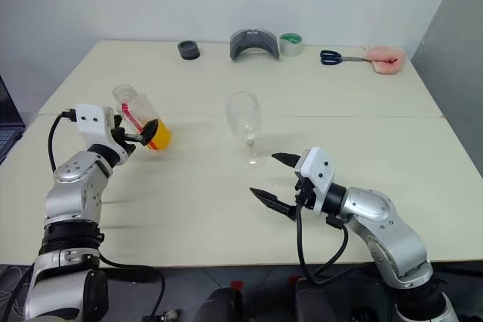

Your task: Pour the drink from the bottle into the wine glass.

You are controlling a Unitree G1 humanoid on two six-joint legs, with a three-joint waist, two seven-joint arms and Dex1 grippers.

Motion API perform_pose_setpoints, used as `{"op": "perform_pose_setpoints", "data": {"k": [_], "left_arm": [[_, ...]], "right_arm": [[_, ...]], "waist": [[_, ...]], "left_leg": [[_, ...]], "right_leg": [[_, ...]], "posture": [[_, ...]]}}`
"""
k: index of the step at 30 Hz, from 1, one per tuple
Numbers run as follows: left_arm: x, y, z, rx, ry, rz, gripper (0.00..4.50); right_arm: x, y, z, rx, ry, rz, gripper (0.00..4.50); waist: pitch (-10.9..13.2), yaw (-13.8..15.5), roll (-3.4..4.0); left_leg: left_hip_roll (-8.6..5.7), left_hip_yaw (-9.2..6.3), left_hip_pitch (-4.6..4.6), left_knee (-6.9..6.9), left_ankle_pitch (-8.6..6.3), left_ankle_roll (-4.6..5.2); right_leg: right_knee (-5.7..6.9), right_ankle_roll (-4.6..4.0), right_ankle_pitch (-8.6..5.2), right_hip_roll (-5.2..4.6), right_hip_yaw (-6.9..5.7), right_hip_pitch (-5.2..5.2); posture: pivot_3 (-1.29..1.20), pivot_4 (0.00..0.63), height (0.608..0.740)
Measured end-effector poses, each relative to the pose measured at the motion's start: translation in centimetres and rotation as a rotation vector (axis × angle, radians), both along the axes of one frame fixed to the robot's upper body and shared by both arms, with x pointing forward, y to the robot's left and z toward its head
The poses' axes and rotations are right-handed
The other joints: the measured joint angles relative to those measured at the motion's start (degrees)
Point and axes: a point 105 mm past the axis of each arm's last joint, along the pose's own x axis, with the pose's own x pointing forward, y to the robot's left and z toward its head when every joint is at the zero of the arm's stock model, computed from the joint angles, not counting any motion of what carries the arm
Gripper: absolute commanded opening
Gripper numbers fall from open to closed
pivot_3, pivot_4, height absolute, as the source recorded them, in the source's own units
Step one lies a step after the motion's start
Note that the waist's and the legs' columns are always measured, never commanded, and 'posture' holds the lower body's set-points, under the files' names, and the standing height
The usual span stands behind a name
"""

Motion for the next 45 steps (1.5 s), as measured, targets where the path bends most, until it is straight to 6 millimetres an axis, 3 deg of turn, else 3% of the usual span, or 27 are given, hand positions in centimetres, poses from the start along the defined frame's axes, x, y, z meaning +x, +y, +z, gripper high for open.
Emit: {"op": "perform_pose_setpoints", "data": {"k": [1,8,11,18,22,27,30,35,45], "left_arm": [[0.2,0.1,-0.1,-0.006,0.004,-0.002,4.50],[1.0,0.2,-0.4,-0.013,0.019,-0.032,2.31],[1.2,0.1,-0.5,-0.009,0.019,-0.047,1.75],[1.3,-0.7,-0.3,0.053,0.010,-0.085,1.72],[1.3,-3.9,1.0,0.210,-0.055,-0.191,1.72],[1.5,-8.5,5.0,0.451,-0.213,-0.305,1.72],[1.5,-10.6,7.1,0.598,-0.311,-0.357,1.72],[1.3,-13.3,9.0,0.821,-0.443,-0.421,1.72],[1.6,-14.1,10.6,1.095,-0.605,-0.405,1.72]], "right_arm": [[0.0,0.0,0.0,0.000,0.000,-0.002,4.46],[0.1,0.1,0.1,-0.002,0.000,-0.006,4.50],[0.2,0.1,0.2,0.000,0.000,-0.006,4.50],[0.3,0.1,0.3,0.008,-0.003,-0.023,4.50],[0.6,0.1,0.7,0.044,-0.006,-0.053,4.50],[1.4,-0.1,2.6,0.132,-0.052,-0.127,4.50],[1.6,-0.2,2.9,0.159,-0.069,-0.158,4.50],[1.9,-0.5,3.0,0.172,-0.094,-0.153,4.50],[2.7,-1.6,2.9,0.156,-0.104,-0.173,4.50]], "waist": [[0.00,0.00,0.00],[0.00,-0.02,0.00],[0.00,-0.01,0.00],[0.00,0.01,0.00],[0.01,0.07,-0.03],[0.01,0.09,-0.03],[0.01,-0.06,-0.03],[0.01,-0.06,-0.03],[0.01,-0.08,-0.03]], "left_leg": [[0.00,0.00,0.00,0.00,0.00,0.00],[0.00,0.01,0.00,0.00,0.00,0.00],[0.00,-0.01,0.00,0.01,0.00,0.00],[-0.01,-0.02,-0.02,0.02,0.00,0.00],[0.00,-0.06,-0.12,0.04,0.01,-0.02],[-0.04,-0.06,-0.13,0.03,0.01,-0.02],[-0.04,0.01,-0.10,0.02,0.01,-0.01],[-0.04,0.01,-0.10,0.03,0.00,0.00],[-0.06,0.02,-0.11,0.02,0.00,0.01]], "right_leg": [[0.00,0.00,0.00,0.00,0.00,0.00],[0.02,0.00,0.00,0.00,-0.01,-0.01],[0.03,0.00,0.00,0.00,-0.01,-0.01],[0.05,0.00,0.00,0.00,-0.01,-0.01],[0.03,0.00,0.00,-0.02,-0.03,-0.06],[0.03,0.00,0.00,-0.03,-0.03,-0.07],[0.04,0.00,0.00,-0.02,0.01,-0.08],[0.05,0.00,0.00,0.01,0.01,-0.08],[0.06,0.00,0.00,0.00,0.01,-0.09]], "posture": [[0.00,0.150,0.740],[0.00,0.150,0.740],[0.00,0.150,0.740],[0.00,0.150,0.740],[0.00,0.150,0.740],[0.00,0.150,0.740],[0.00,0.150,0.740],[0.00,0.150,0.740],[0.00,0.150,0.740]]}}
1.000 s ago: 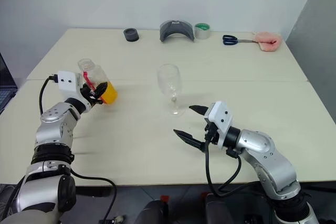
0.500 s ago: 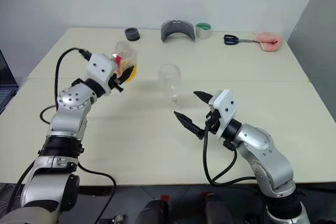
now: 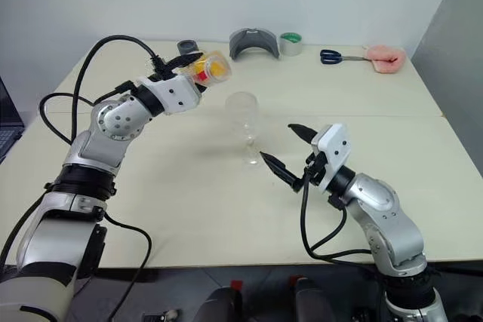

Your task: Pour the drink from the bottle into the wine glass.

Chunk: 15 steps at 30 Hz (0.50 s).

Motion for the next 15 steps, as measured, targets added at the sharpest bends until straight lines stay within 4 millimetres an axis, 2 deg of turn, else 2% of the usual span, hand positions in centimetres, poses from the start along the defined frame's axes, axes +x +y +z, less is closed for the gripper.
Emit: {"op": "perform_pose_setpoints", "data": {"k": [10,15], "left_arm": [[0.6,-0.3,-1.1,0.097,-0.043,0.003,1.72],[0.9,-0.5,-0.3,0.137,-0.100,0.010,1.72]], "right_arm": [[0.3,-0.1,0.5,-0.004,-0.024,-0.019,4.50],[0.5,-0.2,0.5,-0.007,-0.028,-0.039,4.50]], "waist": [[0.00,0.02,0.00],[0.00,0.02,0.00]], "left_leg": [[-0.02,0.00,-0.02,0.01,0.00,0.00],[-0.02,0.00,-0.02,0.01,0.00,0.00]], "right_leg": [[0.02,0.00,0.00,-0.01,-0.01,-0.01],[0.02,0.00,0.00,-0.01,-0.01,-0.01]], "posture": [[0.00,0.150,0.740],[0.00,0.150,0.740]]}}
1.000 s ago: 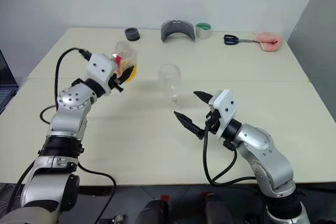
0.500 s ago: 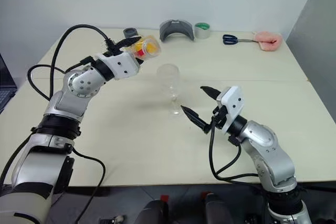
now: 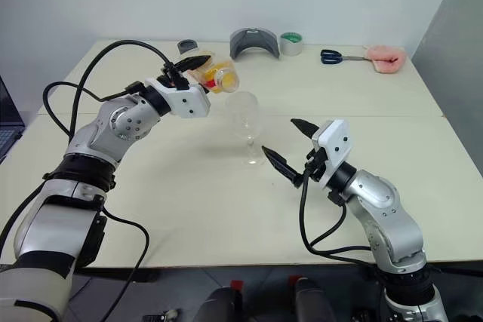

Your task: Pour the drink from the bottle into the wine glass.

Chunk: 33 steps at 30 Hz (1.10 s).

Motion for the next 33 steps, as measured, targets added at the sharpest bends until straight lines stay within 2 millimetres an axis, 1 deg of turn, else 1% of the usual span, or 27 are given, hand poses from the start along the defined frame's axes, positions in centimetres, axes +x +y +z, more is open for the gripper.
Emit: {"op": "perform_pose_setpoints", "data": {"k": [6,15,23,30,33], "left_arm": [[0.2,0.0,1.0,0.042,-0.068,0.006,1.72],[0.3,-0.4,1.6,0.095,-0.127,0.000,1.72],[0.6,0.2,1.9,0.115,-0.154,0.027,1.72],[0.7,0.0,2.4,0.128,-0.187,0.028,1.72],[0.7,-0.1,2.4,0.135,-0.188,0.026,1.72]], "right_arm": [[0.1,0.1,-0.1,-0.003,0.011,-0.005,4.50],[0.1,0.2,-0.2,-0.009,0.012,-0.009,4.50],[0.1,0.3,-0.3,-0.011,0.013,-0.006,4.50],[0.0,0.3,-0.3,-0.011,0.012,-0.004,4.50],[-0.1,0.6,-0.2,0.000,0.012,-0.003,4.50]], "waist": [[0.00,-0.01,0.00],[0.00,-0.01,0.00],[0.00,-0.02,0.00],[0.00,-0.01,0.00],[0.00,-0.02,0.00]], "left_leg": [[-0.01,0.00,0.00,0.00,0.00,0.00],[-0.01,0.00,0.00,0.00,0.00,0.00],[-0.02,0.01,0.00,0.01,0.00,0.00],[-0.02,0.01,0.00,0.01,0.00,-0.01],[-0.02,0.00,0.00,0.01,0.00,-0.01]], "right_leg": [[0.01,0.00,0.00,-0.01,-0.01,0.00],[0.02,0.00,0.00,-0.01,-0.01,-0.01],[0.02,0.00,0.00,-0.01,-0.01,-0.01],[0.03,0.00,0.00,-0.01,-0.01,-0.01],[0.04,0.00,0.00,-0.01,-0.01,-0.01]], "posture": [[0.00,0.150,0.740],[0.00,0.150,0.740],[0.00,0.150,0.740],[0.00,0.150,0.740],[0.00,0.150,0.740]]}}
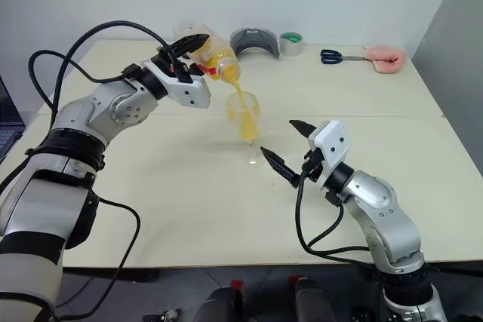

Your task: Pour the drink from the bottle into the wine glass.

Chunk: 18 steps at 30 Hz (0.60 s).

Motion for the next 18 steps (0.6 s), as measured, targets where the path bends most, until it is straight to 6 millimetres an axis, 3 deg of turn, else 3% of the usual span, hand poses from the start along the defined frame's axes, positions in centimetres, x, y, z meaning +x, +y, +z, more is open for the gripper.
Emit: {"op": "perform_pose_setpoints", "data": {"k": [18], "left_arm": [[0.4,0.3,1.1,0.022,-0.040,0.024,1.72]], "right_arm": [[-1.2,1.0,0.2,0.050,-0.015,0.018,4.50]], "waist": [[0.00,0.00,0.00]], "left_leg": [[-0.04,0.00,0.00,0.02,0.00,0.00]], "right_leg": [[0.05,0.00,0.00,-0.04,-0.01,-0.01]], "posture": [[0.00,0.150,0.740]]}}
